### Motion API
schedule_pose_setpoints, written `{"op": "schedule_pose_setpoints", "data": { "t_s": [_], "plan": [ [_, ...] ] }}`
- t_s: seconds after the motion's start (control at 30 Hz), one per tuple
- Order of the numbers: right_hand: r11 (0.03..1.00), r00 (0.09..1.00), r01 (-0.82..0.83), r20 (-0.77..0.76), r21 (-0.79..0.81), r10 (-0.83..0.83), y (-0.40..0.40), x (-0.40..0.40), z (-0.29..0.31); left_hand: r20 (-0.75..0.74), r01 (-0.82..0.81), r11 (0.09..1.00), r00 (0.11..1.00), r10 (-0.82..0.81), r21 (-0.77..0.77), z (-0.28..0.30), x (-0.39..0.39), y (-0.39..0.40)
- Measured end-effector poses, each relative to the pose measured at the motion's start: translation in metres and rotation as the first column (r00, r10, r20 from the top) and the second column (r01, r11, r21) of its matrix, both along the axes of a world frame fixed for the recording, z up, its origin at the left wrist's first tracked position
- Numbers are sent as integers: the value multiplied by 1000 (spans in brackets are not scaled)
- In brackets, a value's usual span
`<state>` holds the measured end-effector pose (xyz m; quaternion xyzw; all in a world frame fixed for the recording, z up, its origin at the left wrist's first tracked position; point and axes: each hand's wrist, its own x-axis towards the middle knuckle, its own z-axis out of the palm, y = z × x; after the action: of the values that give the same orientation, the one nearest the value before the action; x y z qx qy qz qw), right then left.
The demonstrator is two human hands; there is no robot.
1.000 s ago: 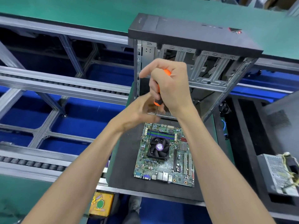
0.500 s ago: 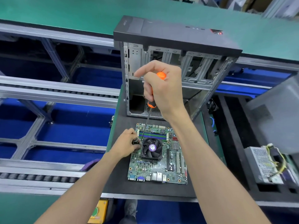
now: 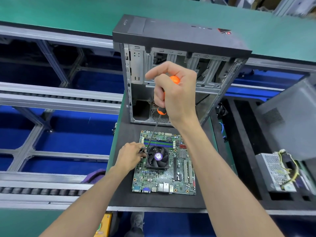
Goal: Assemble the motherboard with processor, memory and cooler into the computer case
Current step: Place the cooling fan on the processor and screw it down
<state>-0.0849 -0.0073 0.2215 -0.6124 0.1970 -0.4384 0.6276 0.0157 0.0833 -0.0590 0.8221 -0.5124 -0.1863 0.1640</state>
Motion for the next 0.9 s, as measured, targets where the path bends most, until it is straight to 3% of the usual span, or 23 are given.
{"op": "schedule_pose_setpoints", "data": {
  "t_s": [0.17,0.27,0.33,0.4,0.5,0.67,0.9],
  "plan": [
    [1000,1000,-12,20,18,12,-2,-3,3,-11,-24,999,1000,23,-33,4,-2,4],
    [999,999,-14,30,29,14,-3,-5,4,-194,-24,998,981,14,-53,7,3,8],
    [999,999,-17,38,36,15,-2,-7,4,-297,-79,982,955,25,-170,12,1,21],
    [999,999,-12,43,47,9,-2,-9,4,-303,-99,944,953,-1,-316,12,-3,41],
    [999,999,2,42,49,-4,0,-13,5,-313,41,972,943,-115,-232,6,-17,62],
    [999,999,-3,40,48,1,8,-15,6,-208,-5,995,978,-15,-95,0,-25,49],
    [999,999,1,32,46,-3,13,-21,7,129,3,999,992,1,-35,1,-33,51]
  ]
}}
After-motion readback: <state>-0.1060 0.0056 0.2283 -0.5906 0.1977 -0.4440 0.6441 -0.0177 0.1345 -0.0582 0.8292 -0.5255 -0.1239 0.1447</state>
